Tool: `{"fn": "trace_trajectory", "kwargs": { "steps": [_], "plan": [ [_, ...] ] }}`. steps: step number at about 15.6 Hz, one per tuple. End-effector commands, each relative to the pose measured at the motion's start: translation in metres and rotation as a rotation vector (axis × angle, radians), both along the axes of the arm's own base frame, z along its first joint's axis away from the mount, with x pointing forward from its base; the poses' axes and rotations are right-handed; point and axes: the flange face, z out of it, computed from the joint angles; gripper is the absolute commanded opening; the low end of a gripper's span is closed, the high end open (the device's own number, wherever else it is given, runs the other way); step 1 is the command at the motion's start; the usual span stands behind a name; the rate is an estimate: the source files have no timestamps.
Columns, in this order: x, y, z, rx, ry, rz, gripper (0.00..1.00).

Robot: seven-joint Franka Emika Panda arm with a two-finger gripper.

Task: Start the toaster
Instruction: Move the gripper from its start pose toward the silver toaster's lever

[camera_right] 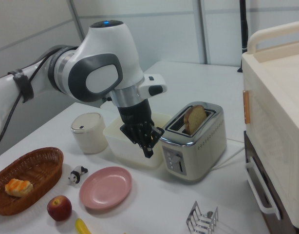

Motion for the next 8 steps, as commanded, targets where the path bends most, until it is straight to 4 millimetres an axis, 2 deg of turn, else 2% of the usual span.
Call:
{"fn": "trace_trajectory", "kwargs": {
  "steps": [1,3,6,8],
  "plan": [
    [-0.003,0.001,0.000,0.001,0.013,-0.018,0.00],
    [-0.002,0.002,-0.002,0.002,0.010,-0.014,0.00],
    [0.010,0.002,-0.024,0.005,0.030,-0.035,0.00],
    [0.019,0.001,-0.026,0.010,-0.024,-0.035,0.00]
  ]
}}
